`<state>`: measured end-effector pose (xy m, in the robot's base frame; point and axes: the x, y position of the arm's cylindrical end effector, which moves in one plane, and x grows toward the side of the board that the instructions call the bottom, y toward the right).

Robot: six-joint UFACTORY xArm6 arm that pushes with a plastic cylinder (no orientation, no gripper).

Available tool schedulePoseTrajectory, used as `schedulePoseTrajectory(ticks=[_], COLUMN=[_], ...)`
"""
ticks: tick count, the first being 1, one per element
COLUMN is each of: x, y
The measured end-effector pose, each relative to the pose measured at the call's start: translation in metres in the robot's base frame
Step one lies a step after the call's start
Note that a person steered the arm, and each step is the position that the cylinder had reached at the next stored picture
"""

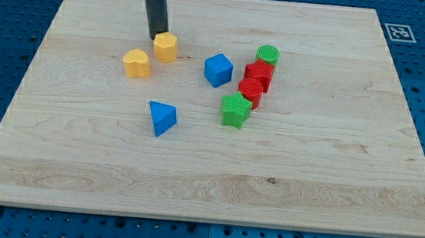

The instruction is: Push the yellow hexagon into the blue cube

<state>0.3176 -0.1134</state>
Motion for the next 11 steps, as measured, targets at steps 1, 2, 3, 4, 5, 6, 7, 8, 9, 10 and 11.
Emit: schedulePoseTrajectory(ticks=[1, 2, 3, 4, 5, 6, 7, 8, 9, 10, 11], x=[0.000, 0.009, 0.033, 0.036, 0.036, 0.036, 0.036, 0.036, 0.036, 0.036, 0.024], y=[-0.016, -0.014, 0.005, 0.005, 0.012, 0.016, 0.023, 0.036, 0.041, 0.040, 0.018])
